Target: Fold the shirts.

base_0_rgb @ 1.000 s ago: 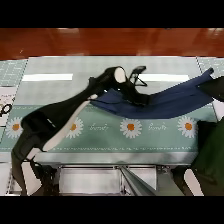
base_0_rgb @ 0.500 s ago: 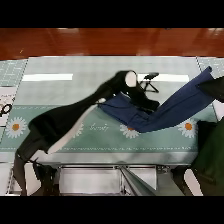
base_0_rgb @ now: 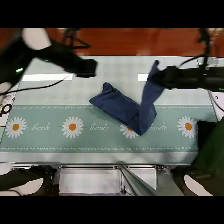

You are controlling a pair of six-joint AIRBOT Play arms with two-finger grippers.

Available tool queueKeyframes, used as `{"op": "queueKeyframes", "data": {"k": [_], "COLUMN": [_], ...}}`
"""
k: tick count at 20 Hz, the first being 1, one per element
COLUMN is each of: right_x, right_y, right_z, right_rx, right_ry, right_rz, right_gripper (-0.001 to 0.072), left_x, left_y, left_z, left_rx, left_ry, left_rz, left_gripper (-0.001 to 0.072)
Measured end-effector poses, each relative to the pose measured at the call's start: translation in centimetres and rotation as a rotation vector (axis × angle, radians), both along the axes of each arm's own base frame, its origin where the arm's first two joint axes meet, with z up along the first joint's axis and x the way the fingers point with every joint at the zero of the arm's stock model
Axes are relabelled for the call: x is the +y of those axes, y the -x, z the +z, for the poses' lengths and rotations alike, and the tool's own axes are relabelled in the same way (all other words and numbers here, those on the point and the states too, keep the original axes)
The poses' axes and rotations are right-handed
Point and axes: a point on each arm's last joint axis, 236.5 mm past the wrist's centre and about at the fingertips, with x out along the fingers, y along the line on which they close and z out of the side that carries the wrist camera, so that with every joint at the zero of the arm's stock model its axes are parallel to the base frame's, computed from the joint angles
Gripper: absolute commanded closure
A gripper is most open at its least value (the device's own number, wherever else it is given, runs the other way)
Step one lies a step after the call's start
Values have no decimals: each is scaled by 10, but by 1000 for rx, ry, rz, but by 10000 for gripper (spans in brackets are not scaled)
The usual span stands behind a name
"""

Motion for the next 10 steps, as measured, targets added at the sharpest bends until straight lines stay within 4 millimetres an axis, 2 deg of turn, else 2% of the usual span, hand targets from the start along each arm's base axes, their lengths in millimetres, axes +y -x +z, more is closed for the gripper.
{"op": "queueKeyframes", "data": {"k": [2, 5, 8, 10], "right_x": [34, 76, 106, 120], "right_y": [-16, -40, -61, -73], "right_z": [-25, -64, -95, -110], "right_rx": [42, 109, 159, 177], "right_ry": [-12, -22, -32, -41], "right_rz": [42, 84, 102, 104], "right_gripper": [678, 677, 678, 677], "left_x": [45, 88, 101, 103], "left_y": [23, 68, 106, 121], "left_z": [-6, -34, -65, -82], "left_rx": [-14, 7, 57, 82], "left_ry": [-9, -19, 2, 20], "left_rz": [98, 196, 243, 262], "left_gripper": [692, 691, 692, 691]}}
